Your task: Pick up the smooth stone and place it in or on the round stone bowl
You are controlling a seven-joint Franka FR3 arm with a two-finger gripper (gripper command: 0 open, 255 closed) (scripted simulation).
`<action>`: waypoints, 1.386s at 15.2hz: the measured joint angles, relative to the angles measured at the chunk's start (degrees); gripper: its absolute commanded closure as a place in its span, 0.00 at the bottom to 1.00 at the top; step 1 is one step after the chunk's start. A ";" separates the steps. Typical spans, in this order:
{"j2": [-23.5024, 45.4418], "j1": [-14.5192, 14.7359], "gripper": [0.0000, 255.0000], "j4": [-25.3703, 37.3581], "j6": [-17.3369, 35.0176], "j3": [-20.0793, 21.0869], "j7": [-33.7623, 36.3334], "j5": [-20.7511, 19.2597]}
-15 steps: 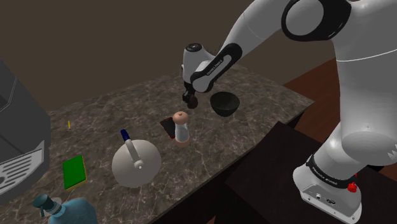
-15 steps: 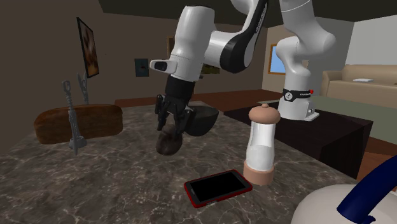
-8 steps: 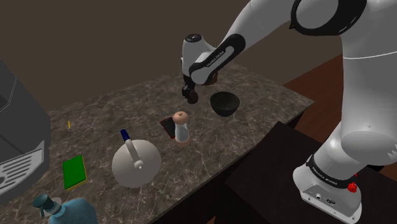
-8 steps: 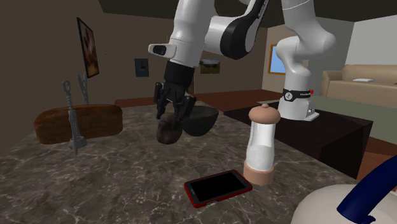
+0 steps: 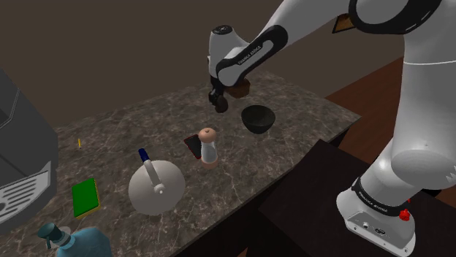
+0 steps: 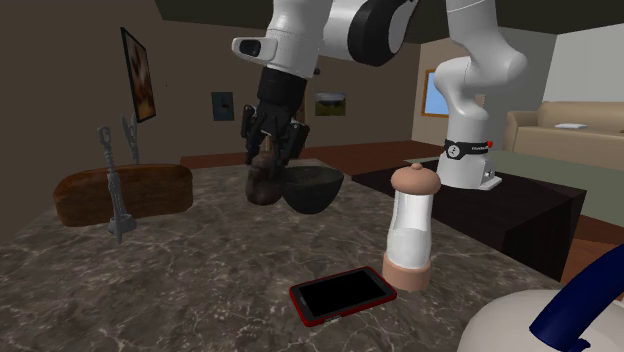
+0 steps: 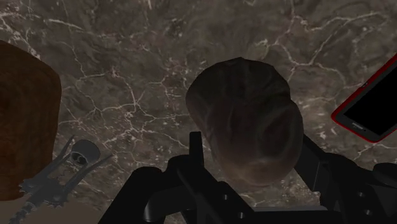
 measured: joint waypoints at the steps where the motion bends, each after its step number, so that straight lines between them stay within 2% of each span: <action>1: -0.39 0.00 1.00 0.17 -0.57 0.12 -0.13 0.18; 14: -5.40 -0.73 1.00 3.01 -8.21 1.39 -3.01 2.83; 21: -17.36 -4.31 1.00 -12.19 -4.14 0.77 -7.65 5.29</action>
